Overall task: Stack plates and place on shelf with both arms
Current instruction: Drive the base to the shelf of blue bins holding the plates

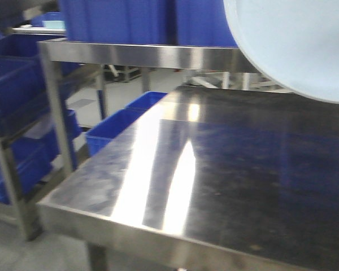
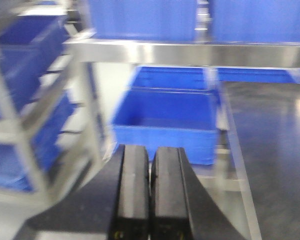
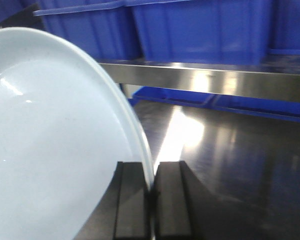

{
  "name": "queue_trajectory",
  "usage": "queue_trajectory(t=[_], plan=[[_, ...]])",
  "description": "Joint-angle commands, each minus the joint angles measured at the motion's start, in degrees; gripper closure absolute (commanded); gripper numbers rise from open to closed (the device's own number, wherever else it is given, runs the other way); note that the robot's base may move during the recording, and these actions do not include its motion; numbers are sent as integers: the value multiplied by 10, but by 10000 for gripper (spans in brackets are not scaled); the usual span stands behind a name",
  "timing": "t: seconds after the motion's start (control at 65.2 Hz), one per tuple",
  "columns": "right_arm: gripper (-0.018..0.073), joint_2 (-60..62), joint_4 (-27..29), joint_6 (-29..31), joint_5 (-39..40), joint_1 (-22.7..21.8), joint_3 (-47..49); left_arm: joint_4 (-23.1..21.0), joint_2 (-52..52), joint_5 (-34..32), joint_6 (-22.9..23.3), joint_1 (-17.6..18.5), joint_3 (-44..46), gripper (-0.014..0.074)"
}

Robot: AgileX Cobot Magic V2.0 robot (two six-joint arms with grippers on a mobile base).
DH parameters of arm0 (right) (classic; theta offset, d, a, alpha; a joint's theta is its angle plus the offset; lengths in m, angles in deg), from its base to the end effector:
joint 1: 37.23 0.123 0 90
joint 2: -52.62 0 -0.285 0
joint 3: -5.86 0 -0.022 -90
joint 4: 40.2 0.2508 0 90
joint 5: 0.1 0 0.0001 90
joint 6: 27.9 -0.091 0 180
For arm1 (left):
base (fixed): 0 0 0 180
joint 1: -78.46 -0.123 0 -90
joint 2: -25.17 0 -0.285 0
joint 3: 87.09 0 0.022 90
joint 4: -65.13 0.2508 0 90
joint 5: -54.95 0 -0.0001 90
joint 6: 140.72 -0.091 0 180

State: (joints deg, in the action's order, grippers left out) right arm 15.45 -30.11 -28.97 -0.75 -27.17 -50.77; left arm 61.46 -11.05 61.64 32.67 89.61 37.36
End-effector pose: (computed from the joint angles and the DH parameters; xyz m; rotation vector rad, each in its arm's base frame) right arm 0.1135 0.0203 0.2934 0.0144 1.6559 0.2837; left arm 0.1092 -0.0222 0.2922 0.2168 1.7058 -0.1122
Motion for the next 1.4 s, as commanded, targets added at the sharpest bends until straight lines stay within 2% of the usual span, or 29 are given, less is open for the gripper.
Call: queue_trajectory(t=[0.0,1.381], plan=[[507,0,1,-2,63,1,18,-5,-2,-49,5,-1,18,514],[507,0,1,-2,62,1,18,-5,-2,-49,5,-1,18,514]])
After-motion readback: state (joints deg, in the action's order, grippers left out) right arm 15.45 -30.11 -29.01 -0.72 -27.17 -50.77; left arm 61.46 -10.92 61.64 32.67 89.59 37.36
